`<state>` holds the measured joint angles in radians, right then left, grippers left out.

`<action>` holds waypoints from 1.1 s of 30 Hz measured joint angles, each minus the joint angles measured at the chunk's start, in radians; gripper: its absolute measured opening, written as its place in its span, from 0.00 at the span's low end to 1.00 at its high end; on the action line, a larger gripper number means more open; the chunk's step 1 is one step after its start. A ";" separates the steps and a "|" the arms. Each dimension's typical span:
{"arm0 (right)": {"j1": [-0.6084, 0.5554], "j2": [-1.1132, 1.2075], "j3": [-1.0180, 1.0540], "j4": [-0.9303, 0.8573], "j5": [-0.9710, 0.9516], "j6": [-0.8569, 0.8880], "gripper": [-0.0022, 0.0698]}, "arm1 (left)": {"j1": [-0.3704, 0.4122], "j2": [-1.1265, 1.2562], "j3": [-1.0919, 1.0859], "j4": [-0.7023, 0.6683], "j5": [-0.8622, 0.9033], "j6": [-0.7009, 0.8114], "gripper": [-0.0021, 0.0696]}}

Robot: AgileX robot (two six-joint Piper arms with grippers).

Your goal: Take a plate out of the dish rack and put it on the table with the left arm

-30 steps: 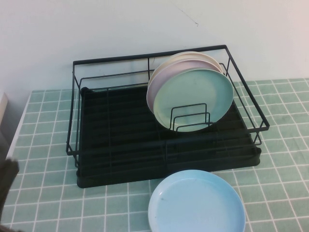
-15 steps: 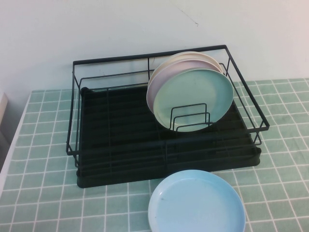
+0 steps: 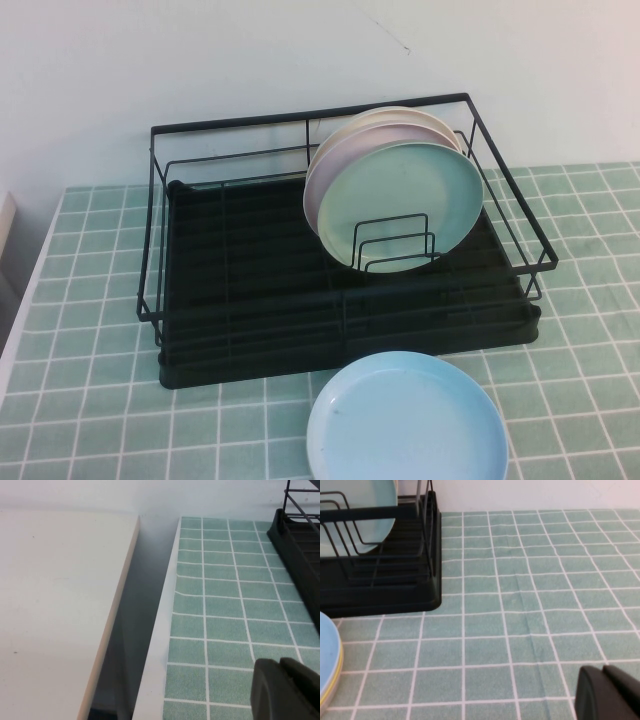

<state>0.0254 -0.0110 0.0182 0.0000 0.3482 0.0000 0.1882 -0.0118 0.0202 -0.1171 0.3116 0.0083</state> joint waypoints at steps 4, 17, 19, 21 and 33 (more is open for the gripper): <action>0.000 0.000 0.000 0.000 0.000 0.000 0.03 | 0.000 0.000 0.000 0.007 0.000 0.000 0.03; 0.000 0.000 0.000 0.000 0.000 0.000 0.03 | -0.070 0.000 -0.002 0.064 0.010 0.000 0.03; 0.000 0.000 0.000 0.000 0.000 0.000 0.03 | -0.118 0.000 -0.002 0.073 0.010 0.000 0.03; 0.000 0.000 0.000 0.000 0.000 0.000 0.03 | -0.164 0.000 -0.004 0.082 0.010 0.000 0.03; 0.000 0.000 0.000 0.000 0.000 0.000 0.03 | -0.236 0.000 -0.004 0.097 0.012 0.000 0.02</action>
